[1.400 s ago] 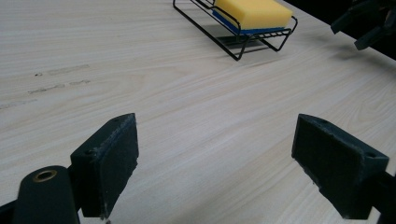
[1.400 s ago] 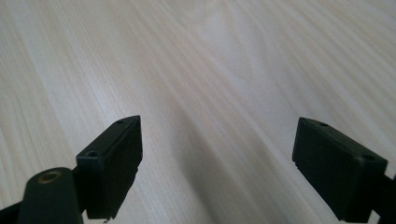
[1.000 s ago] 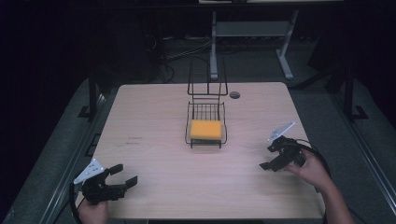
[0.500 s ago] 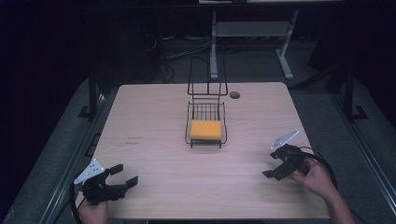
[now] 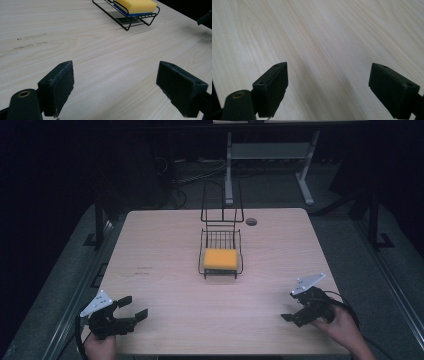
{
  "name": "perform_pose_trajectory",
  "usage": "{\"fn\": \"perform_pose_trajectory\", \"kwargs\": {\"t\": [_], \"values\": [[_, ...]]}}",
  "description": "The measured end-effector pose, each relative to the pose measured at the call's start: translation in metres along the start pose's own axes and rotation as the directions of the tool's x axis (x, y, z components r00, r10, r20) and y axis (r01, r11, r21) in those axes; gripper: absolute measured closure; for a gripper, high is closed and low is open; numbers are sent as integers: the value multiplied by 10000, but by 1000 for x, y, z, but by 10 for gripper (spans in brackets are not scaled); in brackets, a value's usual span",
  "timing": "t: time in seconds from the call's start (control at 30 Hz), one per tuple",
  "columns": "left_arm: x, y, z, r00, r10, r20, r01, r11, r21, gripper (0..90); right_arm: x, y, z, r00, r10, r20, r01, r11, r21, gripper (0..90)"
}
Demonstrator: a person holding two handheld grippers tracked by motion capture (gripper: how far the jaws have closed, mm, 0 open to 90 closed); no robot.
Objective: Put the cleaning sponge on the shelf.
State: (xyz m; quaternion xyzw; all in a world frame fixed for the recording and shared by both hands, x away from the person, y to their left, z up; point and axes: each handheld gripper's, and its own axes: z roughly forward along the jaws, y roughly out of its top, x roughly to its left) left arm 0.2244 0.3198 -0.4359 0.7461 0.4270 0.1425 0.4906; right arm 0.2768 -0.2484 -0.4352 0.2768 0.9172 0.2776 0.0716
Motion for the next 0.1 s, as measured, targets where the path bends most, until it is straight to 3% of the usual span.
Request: {"fn": "perform_pose_trajectory", "kwargs": {"t": [0.1], "values": [[0, 0, 1, 10000, 37, -25, -37, 10000, 39, 140, 15, -3, -5, 9981, 242, 573, -206, 9978, -628, 150]]}}
